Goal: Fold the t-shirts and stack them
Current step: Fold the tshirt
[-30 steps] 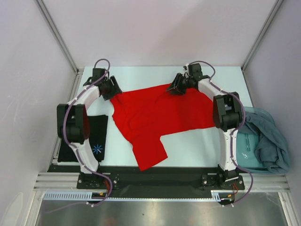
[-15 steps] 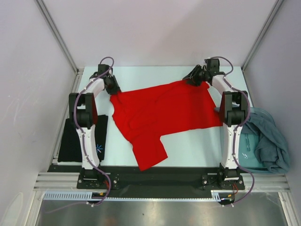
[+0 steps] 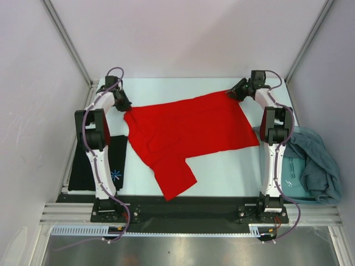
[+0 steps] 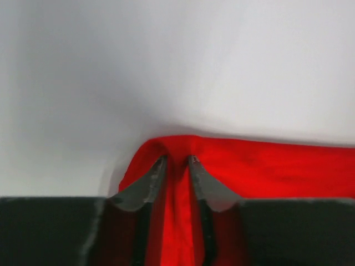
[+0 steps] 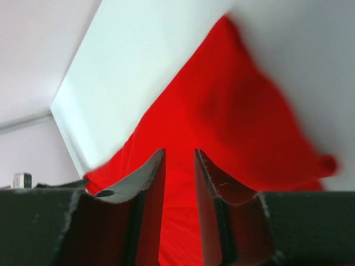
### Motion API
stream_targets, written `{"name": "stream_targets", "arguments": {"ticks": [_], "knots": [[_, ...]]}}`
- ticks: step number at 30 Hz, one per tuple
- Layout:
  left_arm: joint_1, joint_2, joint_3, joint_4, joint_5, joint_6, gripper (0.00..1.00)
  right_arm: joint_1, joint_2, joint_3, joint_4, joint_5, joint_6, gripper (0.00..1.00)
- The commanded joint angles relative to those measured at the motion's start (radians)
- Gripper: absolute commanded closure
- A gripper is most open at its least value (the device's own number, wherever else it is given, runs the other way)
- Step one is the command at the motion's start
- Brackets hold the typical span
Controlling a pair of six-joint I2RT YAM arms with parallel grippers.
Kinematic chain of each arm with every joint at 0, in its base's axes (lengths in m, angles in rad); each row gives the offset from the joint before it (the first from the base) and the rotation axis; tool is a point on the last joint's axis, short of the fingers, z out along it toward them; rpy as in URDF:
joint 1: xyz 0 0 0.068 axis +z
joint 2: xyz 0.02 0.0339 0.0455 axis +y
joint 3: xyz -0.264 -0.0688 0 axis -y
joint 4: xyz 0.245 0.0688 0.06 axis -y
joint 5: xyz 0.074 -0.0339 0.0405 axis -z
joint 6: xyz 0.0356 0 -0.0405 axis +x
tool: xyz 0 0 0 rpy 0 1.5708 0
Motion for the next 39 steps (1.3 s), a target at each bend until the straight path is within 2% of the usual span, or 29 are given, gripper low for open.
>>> {"name": "stream_targets", "arguments": {"ticks": [1, 2, 4, 5, 8, 10, 11, 16, 19, 23, 25, 30, 33, 36, 39], "knots": [[0.021, -0.030, 0.035, 0.024, 0.045, 0.008, 0.70, -0.027, 0.002, 0.134, -0.062, 0.010, -0.028, 0.66], [0.020, -0.048, 0.026, 0.024, 0.057, 0.000, 0.55, -0.021, -0.010, 0.161, -0.106, 0.017, -0.064, 0.61], [0.015, -0.137, -0.030, 0.024, 0.039, -0.021, 0.46, -0.010, -0.036, 0.222, -0.261, 0.072, -0.155, 0.55], [0.001, -0.175, -0.057, 0.022, 0.022, -0.024, 0.36, 0.001, -0.054, 0.229, -0.315, 0.095, -0.176, 0.50], [-0.038, -0.350, -0.160, 0.002, -0.093, -0.024, 0.30, 0.028, -0.160, 0.148, -0.513, 0.209, -0.234, 0.43], [-0.093, -0.451, -0.261, -0.036, -0.116, -0.033, 0.32, 0.073, -0.273, 0.059, -0.542, 0.267, -0.263, 0.39], [-0.115, -0.557, -0.304, -0.045, -0.157, -0.040, 0.33, 0.088, -0.312, -0.055, -0.552, 0.296, -0.280, 0.35], [-0.285, -0.868, -0.692, -0.082, -0.127, -0.119, 0.36, 0.225, -0.559, -0.340, -0.559, 0.425, -0.360, 0.28], [-0.415, -1.047, -0.908, -0.090, -0.072, -0.210, 0.44, 0.272, -0.663, -0.479, -0.546, 0.407, -0.368, 0.27], [-0.512, -1.228, -1.099, -0.111, -0.050, -0.283, 0.46, 0.320, -0.772, -0.628, -0.495, 0.338, -0.380, 0.27], [-0.535, -1.297, -1.188, -0.118, 0.006, -0.309, 0.46, 0.335, -0.806, -0.711, -0.461, 0.289, -0.368, 0.27], [-0.560, -1.380, -1.293, -0.133, 0.060, -0.362, 0.44, 0.366, -0.918, -0.849, -0.375, 0.218, -0.331, 0.27], [-0.575, -1.391, -1.353, -0.087, 0.091, -0.392, 0.44, 0.374, -0.964, -0.918, -0.342, 0.198, -0.314, 0.27], [-0.609, -1.400, -1.373, -0.021, 0.037, -0.412, 0.43, 0.374, -0.993, -0.961, -0.329, 0.195, -0.311, 0.27], [-0.609, -1.377, -1.390, 0.040, -0.048, -0.400, 0.36, 0.374, -1.013, -0.980, -0.323, 0.195, -0.312, 0.28]]}}
